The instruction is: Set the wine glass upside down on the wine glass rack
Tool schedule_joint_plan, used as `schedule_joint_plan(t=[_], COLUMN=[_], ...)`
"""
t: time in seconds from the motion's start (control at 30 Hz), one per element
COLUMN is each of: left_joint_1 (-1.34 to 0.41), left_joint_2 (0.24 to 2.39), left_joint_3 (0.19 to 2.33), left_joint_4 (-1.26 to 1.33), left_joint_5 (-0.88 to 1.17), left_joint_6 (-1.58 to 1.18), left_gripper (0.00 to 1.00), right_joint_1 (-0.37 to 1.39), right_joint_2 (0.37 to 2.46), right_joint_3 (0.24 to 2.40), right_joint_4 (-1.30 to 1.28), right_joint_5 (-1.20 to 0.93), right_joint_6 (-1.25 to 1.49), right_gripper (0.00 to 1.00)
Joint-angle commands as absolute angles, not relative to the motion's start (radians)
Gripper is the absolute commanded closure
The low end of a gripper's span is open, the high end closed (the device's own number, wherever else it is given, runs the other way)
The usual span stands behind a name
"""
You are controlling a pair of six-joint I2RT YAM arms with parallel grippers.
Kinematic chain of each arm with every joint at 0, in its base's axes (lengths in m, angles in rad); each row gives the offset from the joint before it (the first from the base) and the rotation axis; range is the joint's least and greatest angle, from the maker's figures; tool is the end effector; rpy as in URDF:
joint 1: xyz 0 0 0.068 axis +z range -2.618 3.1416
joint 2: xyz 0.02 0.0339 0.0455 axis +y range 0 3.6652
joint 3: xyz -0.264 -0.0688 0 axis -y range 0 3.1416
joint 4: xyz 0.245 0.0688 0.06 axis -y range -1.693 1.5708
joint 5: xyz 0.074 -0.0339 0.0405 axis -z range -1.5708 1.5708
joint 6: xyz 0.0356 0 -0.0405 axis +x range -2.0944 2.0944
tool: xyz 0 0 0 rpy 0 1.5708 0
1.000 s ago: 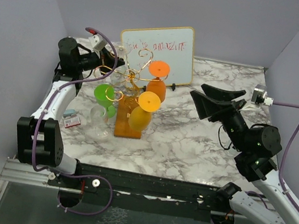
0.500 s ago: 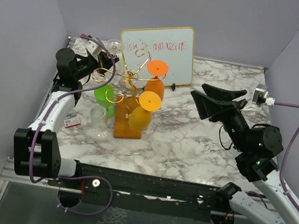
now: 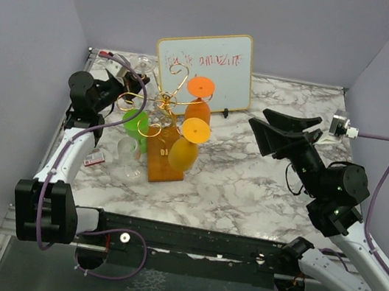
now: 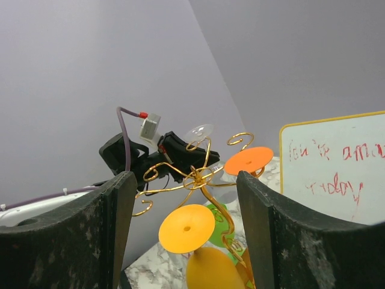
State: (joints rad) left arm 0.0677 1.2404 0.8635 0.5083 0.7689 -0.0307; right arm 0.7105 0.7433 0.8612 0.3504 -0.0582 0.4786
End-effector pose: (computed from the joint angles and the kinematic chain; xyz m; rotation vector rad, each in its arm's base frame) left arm 0.2840 -0.0056 0.3419 0.5602 1.3895 -0.5216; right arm 0.1196 0.1057 0.4300 -0.1900 1.1534 1.0919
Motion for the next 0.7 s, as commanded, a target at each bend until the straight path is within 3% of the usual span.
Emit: schedule_joint_plan(t=[0.0,0.27,0.67], left_joint_1=[0.071,0.096,0.214], left_joint_2=[1.188,1.158,1.21], left_joint_3=[0.836,0.81,0.867], left_joint_4=[0.558,0.562,0.564], left_joint_5=[0.723,0.719,1.017], left_joint_6=[-0.045,-0.116,-0.232], left_gripper=[0.95,0.91,0.82], right_joint_1=[0.713,0.712,0.713], right_joint_2=[0.733,0.734,0.984], right_joint_3=[0.879,0.893,1.118], right_joint_4=[0.344,0.313,0.004], right_joint_5=[-0.085,-0.087,-0.16], right_joint_6=[0.478,0.484,0.45], right_gripper=[0.27,0.27,0.28])
